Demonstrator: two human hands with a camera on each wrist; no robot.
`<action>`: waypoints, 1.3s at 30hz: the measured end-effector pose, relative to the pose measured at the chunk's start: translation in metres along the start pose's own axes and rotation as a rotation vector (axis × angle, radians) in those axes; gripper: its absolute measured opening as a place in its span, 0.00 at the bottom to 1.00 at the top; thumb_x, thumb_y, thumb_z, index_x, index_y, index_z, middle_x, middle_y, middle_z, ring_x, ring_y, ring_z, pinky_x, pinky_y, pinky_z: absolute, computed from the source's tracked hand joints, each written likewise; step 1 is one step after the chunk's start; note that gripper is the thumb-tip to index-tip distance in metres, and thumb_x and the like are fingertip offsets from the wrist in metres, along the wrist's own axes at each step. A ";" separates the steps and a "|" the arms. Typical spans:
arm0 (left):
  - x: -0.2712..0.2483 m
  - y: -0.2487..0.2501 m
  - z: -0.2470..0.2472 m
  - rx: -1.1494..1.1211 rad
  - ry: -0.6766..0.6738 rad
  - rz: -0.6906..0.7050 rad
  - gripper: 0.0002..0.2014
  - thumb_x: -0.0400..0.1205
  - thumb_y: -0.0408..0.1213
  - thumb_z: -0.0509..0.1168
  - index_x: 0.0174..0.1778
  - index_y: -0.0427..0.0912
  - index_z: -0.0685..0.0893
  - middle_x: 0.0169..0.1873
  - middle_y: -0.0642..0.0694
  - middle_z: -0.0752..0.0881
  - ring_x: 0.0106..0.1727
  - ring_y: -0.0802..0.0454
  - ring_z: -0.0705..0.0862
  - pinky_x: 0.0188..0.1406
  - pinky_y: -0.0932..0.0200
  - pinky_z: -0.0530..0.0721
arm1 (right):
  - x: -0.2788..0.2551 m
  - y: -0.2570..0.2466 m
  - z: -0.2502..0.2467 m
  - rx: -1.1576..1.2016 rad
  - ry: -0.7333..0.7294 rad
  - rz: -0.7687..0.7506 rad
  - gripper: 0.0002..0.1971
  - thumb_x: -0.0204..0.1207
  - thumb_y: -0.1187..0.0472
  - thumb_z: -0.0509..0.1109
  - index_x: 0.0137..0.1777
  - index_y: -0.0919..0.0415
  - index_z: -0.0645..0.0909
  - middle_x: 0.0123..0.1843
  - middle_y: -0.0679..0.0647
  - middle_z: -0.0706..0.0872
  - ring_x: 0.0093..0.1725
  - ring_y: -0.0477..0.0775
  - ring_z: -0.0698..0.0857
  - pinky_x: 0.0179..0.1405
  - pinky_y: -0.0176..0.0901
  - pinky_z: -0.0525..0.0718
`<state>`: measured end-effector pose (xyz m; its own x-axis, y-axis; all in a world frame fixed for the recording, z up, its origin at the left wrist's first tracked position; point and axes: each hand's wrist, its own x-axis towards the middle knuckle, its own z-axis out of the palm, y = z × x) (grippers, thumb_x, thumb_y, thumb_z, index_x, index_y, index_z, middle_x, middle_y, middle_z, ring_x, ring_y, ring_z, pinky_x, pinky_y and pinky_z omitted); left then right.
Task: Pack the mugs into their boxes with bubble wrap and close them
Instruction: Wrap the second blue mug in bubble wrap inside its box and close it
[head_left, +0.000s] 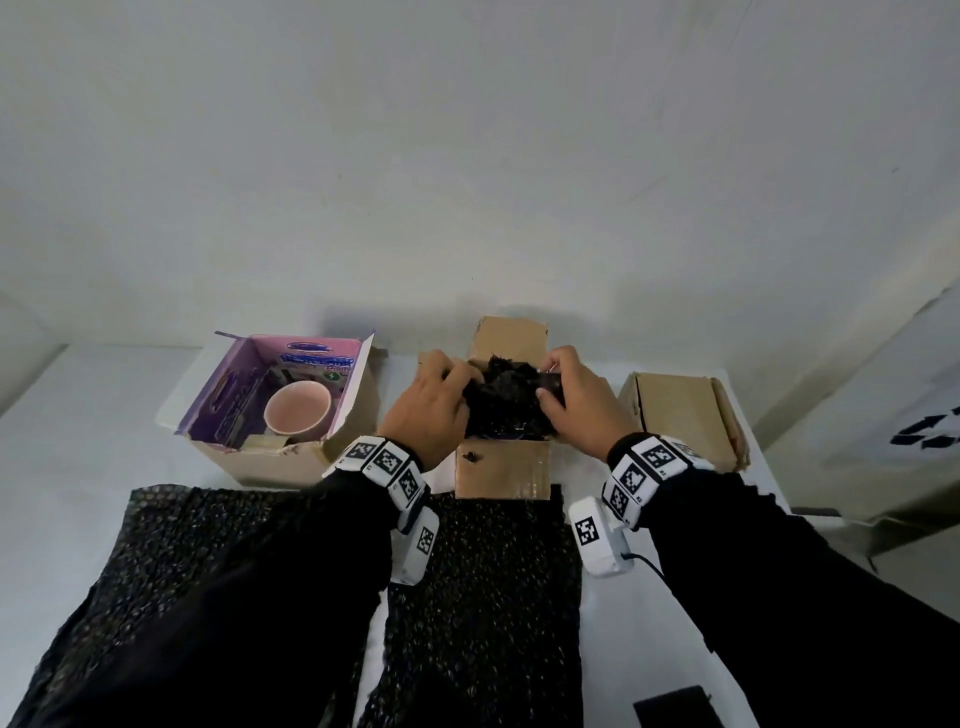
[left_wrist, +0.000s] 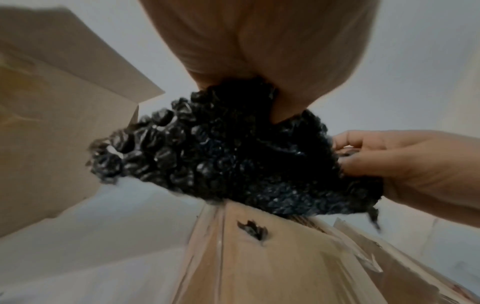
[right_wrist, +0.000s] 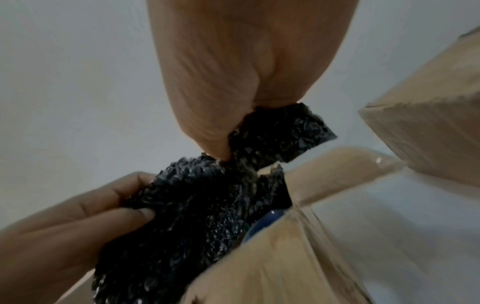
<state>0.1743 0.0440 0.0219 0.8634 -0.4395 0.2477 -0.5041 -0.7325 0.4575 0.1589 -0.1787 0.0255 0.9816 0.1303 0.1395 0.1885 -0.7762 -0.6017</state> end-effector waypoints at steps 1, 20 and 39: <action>0.003 -0.002 0.003 0.009 -0.033 -0.021 0.17 0.75 0.31 0.58 0.59 0.42 0.78 0.53 0.41 0.74 0.52 0.42 0.76 0.50 0.50 0.79 | 0.001 0.002 0.005 -0.011 -0.030 -0.006 0.12 0.78 0.62 0.67 0.57 0.52 0.70 0.50 0.48 0.81 0.48 0.54 0.81 0.52 0.53 0.77; 0.014 -0.001 0.016 0.355 -0.268 -0.154 0.16 0.77 0.55 0.68 0.58 0.54 0.83 0.54 0.50 0.77 0.56 0.48 0.77 0.50 0.53 0.79 | 0.021 -0.002 0.022 -0.575 -0.559 0.071 0.14 0.81 0.58 0.63 0.60 0.40 0.84 0.59 0.53 0.72 0.63 0.66 0.66 0.61 0.55 0.63; -0.007 -0.006 0.034 0.194 -0.040 -0.155 0.16 0.73 0.40 0.68 0.58 0.48 0.83 0.51 0.44 0.79 0.53 0.41 0.76 0.53 0.47 0.78 | -0.010 0.015 0.039 -0.248 -0.276 -0.142 0.05 0.80 0.47 0.66 0.50 0.46 0.78 0.48 0.43 0.81 0.51 0.52 0.79 0.55 0.53 0.71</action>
<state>0.1705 0.0338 -0.0111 0.9313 -0.3313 0.1513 -0.3631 -0.8774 0.3137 0.1529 -0.1680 -0.0153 0.9239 0.3816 -0.0293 0.3430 -0.8595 -0.3789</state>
